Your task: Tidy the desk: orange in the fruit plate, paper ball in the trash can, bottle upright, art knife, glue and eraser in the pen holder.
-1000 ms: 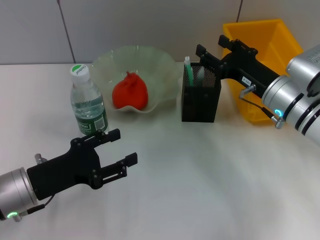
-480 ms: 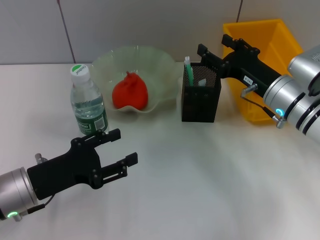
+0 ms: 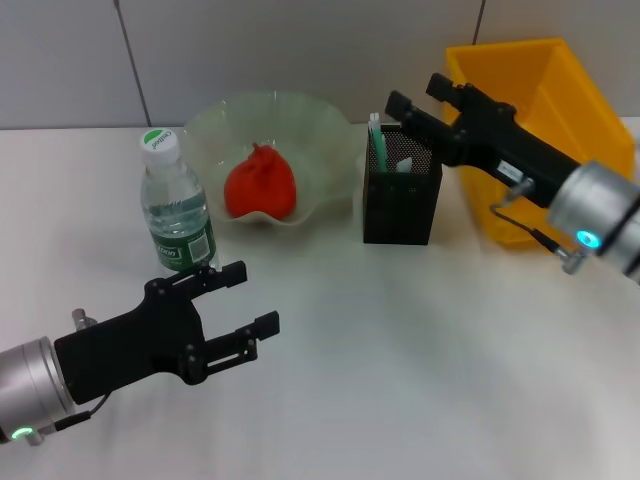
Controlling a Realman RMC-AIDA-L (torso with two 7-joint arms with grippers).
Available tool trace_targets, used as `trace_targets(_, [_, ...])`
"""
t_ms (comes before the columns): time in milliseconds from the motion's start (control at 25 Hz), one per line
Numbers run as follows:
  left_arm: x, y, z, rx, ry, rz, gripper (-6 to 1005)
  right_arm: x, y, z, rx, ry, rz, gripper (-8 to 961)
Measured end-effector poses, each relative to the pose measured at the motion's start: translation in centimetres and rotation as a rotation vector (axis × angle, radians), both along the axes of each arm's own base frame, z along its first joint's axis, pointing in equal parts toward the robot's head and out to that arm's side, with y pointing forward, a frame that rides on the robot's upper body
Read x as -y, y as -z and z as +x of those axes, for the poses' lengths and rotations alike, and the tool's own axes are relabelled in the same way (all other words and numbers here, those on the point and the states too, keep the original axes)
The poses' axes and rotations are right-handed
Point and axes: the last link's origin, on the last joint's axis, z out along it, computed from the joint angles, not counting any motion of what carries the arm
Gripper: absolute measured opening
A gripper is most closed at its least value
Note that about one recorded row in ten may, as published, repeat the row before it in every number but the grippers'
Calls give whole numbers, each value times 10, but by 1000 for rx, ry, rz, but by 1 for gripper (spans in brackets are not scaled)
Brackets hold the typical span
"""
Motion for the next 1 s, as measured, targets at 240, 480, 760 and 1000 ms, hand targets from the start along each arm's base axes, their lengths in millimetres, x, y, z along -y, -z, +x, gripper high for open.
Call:
trace_targets(240, [7,-3,5,22,44,-62,783,40,-21,10,-33,-152,-171,758])
trace_targets(480, [9,-6,6,35,35,-112,786,64,-25,24,36,-223,-314,758])
trace_targets(760, [11,-7,9,11,51,-206,805,86,-14,38,155,-273,-456,758])
trace_targets(1000, [13,-2,10,-39,68,-282,832,100,-5,44,205,-320,-492,758])
